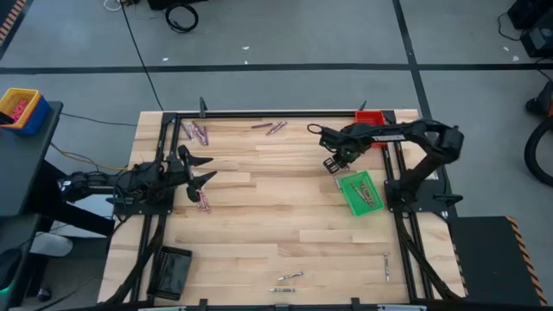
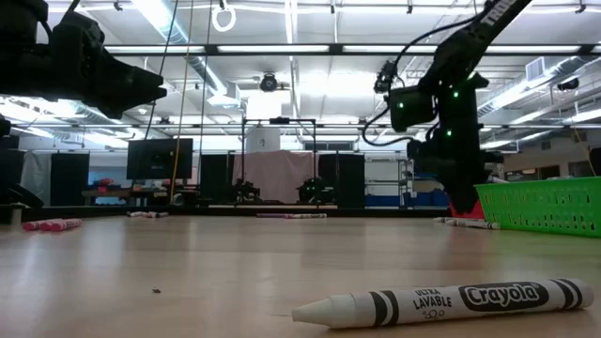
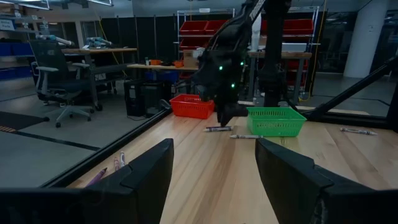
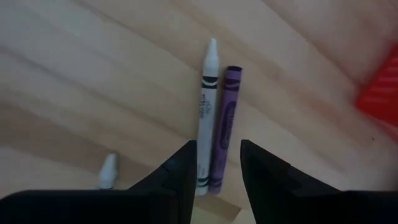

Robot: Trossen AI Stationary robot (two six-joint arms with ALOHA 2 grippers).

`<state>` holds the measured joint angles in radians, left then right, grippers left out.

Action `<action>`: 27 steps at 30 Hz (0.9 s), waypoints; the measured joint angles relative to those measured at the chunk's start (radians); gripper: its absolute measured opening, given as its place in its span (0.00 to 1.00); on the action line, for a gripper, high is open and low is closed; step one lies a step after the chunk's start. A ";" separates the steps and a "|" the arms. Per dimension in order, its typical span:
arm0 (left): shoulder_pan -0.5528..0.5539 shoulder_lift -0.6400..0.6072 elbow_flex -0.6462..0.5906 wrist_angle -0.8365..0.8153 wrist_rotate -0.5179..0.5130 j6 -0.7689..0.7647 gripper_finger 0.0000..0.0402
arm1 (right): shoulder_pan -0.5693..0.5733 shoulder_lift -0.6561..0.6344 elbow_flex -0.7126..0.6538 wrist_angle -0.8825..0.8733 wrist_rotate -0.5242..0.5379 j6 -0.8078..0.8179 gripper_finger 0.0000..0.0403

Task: Sort crayons
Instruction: Put the purple crayon into the red bin

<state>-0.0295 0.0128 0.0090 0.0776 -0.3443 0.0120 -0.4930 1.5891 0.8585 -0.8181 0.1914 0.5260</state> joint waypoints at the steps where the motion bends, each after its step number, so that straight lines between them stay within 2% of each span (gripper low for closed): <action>1: 0.000 0.000 0.000 0.000 0.000 0.000 0.60 | -0.006 0.011 0.000 0.000 0.003 -0.004 0.32; 17: 0.000 0.000 0.000 0.000 0.000 0.000 0.60 | -0.045 -0.021 -0.001 0.010 -0.029 -0.039 0.32; 27: 0.000 0.000 0.000 0.000 0.000 0.000 0.60 | -0.066 -0.021 -0.068 0.071 -0.044 -0.048 0.32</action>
<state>-0.0293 0.0129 0.0090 0.0780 -0.3441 0.0120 -0.5588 1.5684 0.7902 -0.7467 0.1476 0.4780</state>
